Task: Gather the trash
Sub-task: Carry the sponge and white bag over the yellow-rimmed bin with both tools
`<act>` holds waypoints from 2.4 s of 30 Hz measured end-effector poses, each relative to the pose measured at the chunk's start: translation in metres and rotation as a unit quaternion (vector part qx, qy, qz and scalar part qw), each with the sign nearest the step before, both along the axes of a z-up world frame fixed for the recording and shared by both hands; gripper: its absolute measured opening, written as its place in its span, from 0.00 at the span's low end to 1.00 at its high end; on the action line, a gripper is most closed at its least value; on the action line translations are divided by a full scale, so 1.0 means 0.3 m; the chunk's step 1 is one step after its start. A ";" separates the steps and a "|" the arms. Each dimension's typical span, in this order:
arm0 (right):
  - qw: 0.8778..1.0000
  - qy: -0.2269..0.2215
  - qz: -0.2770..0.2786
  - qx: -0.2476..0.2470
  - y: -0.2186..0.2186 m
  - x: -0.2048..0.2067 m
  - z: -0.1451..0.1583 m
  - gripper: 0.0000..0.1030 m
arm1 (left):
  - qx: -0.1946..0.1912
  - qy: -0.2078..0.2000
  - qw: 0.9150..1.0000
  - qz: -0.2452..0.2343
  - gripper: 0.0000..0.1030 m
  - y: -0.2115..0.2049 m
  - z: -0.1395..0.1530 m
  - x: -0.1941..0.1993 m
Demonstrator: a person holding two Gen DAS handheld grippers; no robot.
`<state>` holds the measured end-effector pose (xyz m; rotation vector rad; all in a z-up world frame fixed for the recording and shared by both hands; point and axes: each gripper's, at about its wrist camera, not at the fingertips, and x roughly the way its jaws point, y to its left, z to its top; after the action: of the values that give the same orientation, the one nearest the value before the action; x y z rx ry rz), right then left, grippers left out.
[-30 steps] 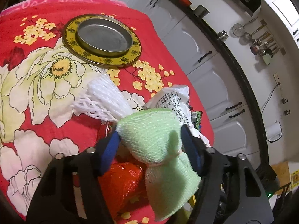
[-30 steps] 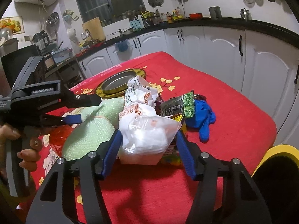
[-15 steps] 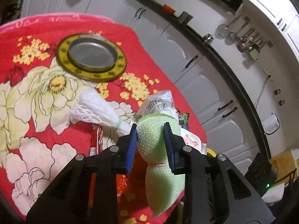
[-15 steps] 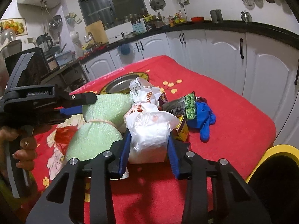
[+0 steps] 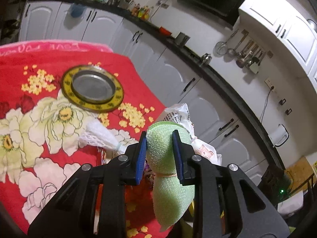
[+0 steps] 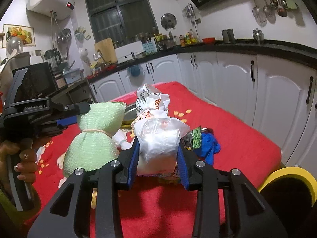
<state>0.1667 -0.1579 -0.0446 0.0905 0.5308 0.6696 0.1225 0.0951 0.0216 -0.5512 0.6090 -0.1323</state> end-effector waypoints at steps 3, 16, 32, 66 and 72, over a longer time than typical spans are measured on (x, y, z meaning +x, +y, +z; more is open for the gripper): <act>1.000 -0.010 -0.002 0.005 -0.019 -0.018 0.020 0.32 | 0.012 -0.016 1.000 -0.002 0.18 -0.016 0.030 -0.016; 0.998 -0.036 -0.035 0.035 -0.163 -0.066 0.112 0.32 | 0.045 -0.057 0.997 -0.008 0.18 -0.085 0.117 -0.062; 0.993 -0.041 -0.108 0.028 -0.408 -0.126 0.120 0.32 | 0.080 -0.071 0.993 -0.055 0.18 -0.291 0.134 -0.025; 0.966 0.041 -0.254 -0.029 -0.868 -0.260 -0.074 0.33 | 0.117 -0.049 0.981 -0.148 0.18 -0.805 -0.106 0.141; 0.963 0.073 -0.258 -0.035 -0.897 -0.261 -0.138 0.33 | 0.118 -0.030 0.978 -0.168 0.19 -0.867 -0.174 0.169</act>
<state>0.0885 -0.4270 -0.0860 0.2056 0.6395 0.1336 0.1732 -0.1651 -0.0307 -0.2090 0.6460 -0.3897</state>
